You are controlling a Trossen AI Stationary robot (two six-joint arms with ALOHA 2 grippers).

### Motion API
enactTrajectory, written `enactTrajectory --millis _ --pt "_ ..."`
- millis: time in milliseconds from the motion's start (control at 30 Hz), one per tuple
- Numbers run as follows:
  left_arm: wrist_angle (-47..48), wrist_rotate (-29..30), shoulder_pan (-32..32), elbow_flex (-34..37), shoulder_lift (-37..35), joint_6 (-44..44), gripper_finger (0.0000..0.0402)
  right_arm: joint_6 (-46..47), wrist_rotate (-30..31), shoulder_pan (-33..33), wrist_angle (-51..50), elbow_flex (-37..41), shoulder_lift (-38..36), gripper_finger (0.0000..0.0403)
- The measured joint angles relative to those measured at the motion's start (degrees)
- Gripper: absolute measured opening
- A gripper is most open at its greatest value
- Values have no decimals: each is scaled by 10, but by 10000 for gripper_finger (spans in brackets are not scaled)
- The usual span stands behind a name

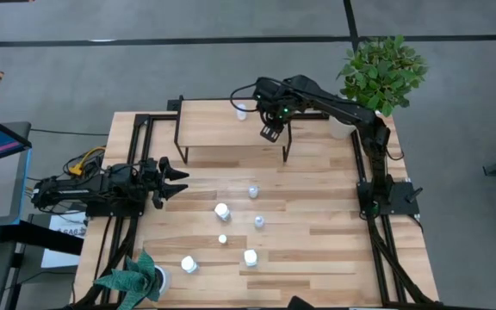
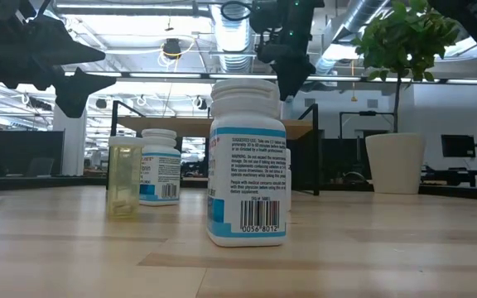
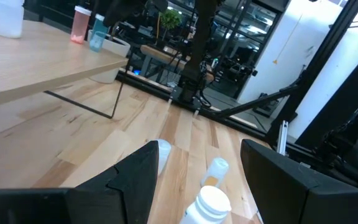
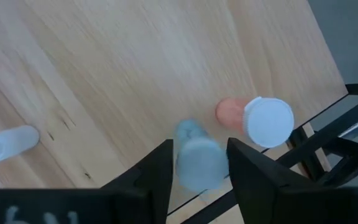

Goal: Pick and place medicine bottles onto shelf by color
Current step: Put the blue pill bottle on the shelf, then put the top white pill bottle on the shelf

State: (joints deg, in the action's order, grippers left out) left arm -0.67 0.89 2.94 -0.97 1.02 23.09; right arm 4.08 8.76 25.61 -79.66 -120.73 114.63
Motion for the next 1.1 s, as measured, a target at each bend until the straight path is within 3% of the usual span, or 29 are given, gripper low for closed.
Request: enactTrajectory --millis 300,733,867,1100 --pt "2 0 0 0 0 0 217 0 1 0 0 0 0 204" --pt "3 0 0 0 0 0 217 12 4 -12 -53 -71 -5 196" --pt "3 0 0 0 0 0 217 41 4 -34 -103 -98 -5 198" --pt "3 0 0 0 0 0 217 31 -9 -111 -105 -78 -36 189"
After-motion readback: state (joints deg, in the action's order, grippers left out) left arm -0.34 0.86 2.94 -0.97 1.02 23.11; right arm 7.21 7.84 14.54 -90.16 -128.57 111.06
